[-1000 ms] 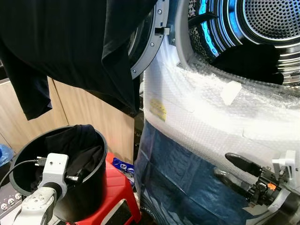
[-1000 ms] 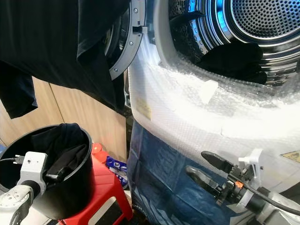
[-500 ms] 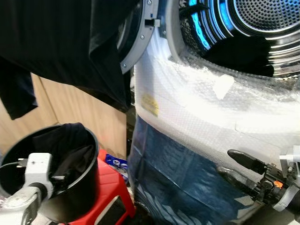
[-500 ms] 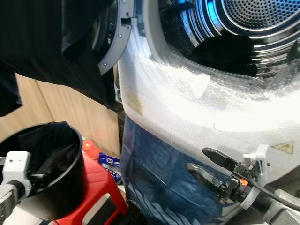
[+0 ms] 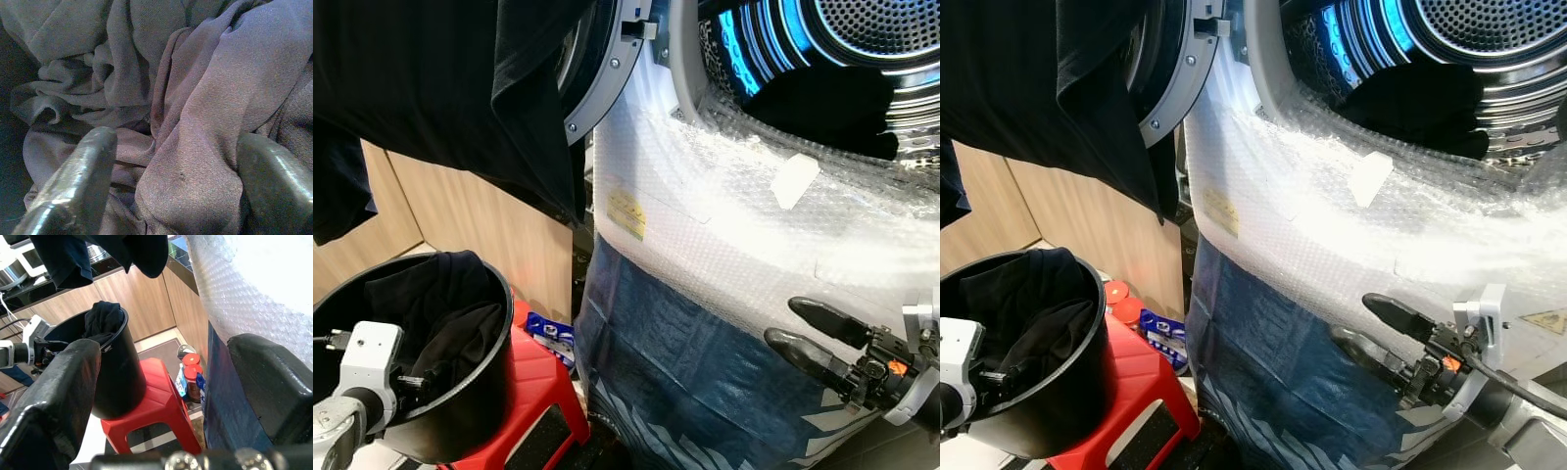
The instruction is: Clothes washing
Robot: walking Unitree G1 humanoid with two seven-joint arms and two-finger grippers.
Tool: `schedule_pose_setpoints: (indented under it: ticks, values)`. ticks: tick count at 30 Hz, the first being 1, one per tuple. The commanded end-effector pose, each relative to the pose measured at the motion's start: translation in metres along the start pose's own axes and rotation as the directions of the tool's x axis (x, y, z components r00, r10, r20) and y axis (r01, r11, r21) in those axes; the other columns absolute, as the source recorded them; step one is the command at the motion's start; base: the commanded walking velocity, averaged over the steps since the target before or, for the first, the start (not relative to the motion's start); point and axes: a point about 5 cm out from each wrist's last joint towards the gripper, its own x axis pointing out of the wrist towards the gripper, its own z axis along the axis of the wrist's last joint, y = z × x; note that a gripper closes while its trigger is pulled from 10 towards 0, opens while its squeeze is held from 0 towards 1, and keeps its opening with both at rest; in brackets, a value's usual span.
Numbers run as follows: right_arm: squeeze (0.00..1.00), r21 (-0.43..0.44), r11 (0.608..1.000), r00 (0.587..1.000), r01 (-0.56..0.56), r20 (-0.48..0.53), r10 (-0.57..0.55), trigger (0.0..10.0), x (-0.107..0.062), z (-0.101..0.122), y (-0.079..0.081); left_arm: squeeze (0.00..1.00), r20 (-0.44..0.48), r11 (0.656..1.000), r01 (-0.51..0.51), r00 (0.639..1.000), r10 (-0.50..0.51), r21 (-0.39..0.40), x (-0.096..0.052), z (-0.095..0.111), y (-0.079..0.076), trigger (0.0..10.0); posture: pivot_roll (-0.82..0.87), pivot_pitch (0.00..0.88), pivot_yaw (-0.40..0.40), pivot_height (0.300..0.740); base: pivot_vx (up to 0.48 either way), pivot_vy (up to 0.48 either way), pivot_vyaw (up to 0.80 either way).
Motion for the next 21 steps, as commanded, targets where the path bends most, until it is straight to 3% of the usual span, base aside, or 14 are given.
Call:
schedule_pose_setpoints:
  ticks: [1, 21]
  values:
    - [0.00, -0.035, 0.999, 1.000, -0.002, 0.008, 0.002, 10.0, -0.0018, 0.0103, 0.0034, 0.00, -0.053, 1.000, 0.018, 0.998, -0.017, 0.016, -0.0003, -0.0109, -0.0026, 0.0, -0.09, 0.208, -0.104, 0.740, 0.000, 0.000, 0.00]
    - [0.00, -0.018, 0.998, 0.999, -0.053, 0.003, 0.053, 10.0, -0.0004, 0.0118, 0.0092, 0.00, -0.026, 0.999, 0.005, 1.000, -0.004, 0.034, -0.0002, -0.0057, -0.0018, 0.0, -0.09, 0.204, -0.105, 0.740, 0.000, 0.000, 0.00]
